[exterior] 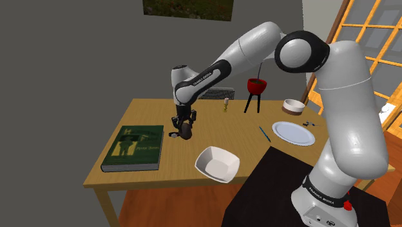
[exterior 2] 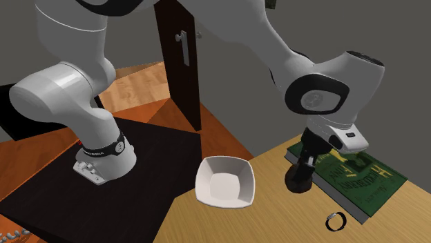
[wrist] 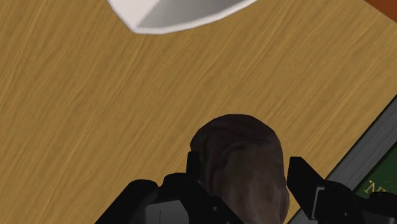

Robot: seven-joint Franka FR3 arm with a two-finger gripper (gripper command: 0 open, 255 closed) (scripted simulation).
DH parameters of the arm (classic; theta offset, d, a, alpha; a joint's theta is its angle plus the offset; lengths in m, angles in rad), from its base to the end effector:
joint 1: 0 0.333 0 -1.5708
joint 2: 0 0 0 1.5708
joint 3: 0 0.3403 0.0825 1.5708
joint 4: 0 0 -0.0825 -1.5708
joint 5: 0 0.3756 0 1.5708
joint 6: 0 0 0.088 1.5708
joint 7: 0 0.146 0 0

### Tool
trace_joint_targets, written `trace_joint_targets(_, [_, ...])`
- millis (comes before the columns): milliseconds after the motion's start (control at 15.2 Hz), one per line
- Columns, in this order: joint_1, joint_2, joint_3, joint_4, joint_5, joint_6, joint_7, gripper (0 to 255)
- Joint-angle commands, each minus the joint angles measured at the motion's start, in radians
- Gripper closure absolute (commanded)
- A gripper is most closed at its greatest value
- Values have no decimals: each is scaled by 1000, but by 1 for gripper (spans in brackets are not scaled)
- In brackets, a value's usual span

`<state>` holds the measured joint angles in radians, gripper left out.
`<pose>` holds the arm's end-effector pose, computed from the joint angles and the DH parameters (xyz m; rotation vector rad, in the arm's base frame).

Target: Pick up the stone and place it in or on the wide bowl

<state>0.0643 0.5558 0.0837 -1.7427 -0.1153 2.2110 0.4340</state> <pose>0.6547 0.0859 0.2383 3.0534 -0.3432 -0.1046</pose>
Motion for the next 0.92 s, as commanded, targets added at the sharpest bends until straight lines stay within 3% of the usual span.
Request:
trace_joint_targets(0, [-1, -18, 1, -3, 2, -15, -2, 255])
trace_joint_targets(264, [-3, -43, 3, 4, 6, -47, -6, 255])
trace_joint_targets(858, [-14, -369, 18, -474, 25, 107, 5, 255])
